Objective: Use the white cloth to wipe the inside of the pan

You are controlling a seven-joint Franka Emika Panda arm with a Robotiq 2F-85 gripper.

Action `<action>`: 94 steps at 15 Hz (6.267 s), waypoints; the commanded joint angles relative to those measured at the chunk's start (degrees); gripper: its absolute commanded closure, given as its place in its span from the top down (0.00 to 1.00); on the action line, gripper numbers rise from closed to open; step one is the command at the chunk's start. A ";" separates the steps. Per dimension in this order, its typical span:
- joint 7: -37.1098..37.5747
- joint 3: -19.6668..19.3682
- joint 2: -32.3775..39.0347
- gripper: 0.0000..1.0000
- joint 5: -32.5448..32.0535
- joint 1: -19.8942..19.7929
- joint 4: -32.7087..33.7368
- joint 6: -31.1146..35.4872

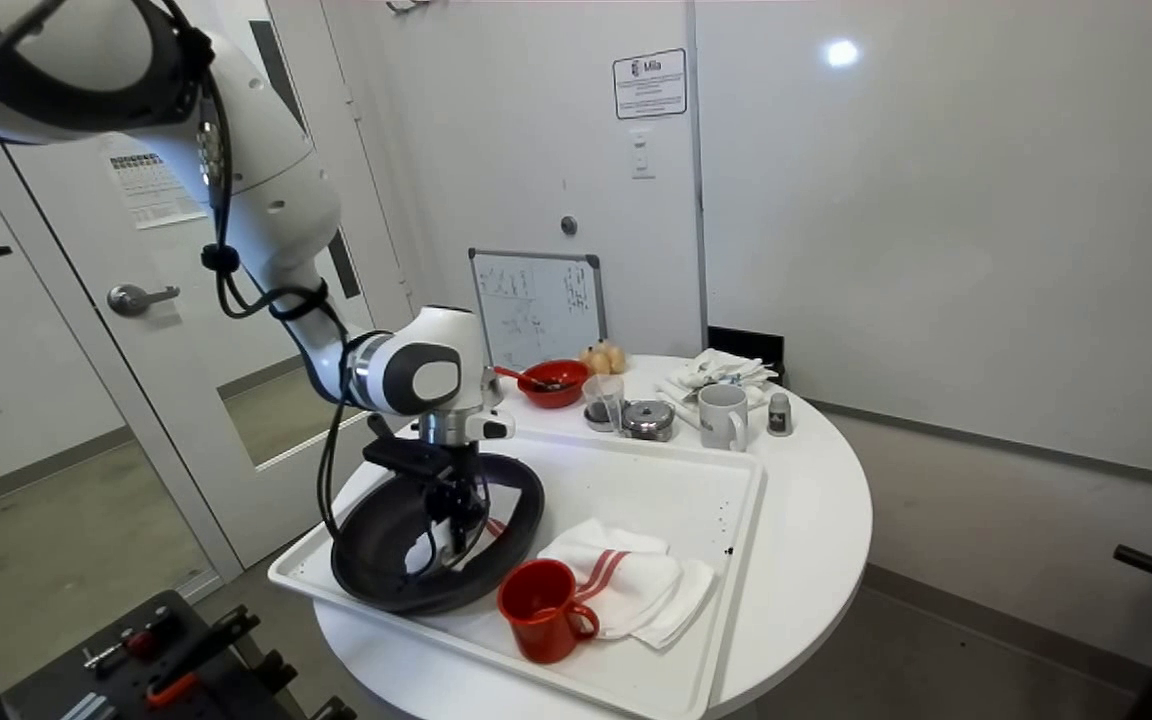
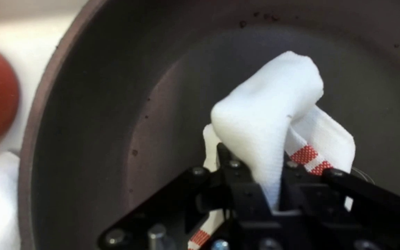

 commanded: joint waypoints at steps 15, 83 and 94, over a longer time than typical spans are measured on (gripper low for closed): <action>-0.22 -0.29 0.33 0.17 0.07 3.84 0.94 0.35; 15.68 -5.64 -1.37 0.09 -11.59 20.96 -9.38 4.85; 25.04 -11.61 -4.88 0.09 -12.24 23.01 -20.84 12.02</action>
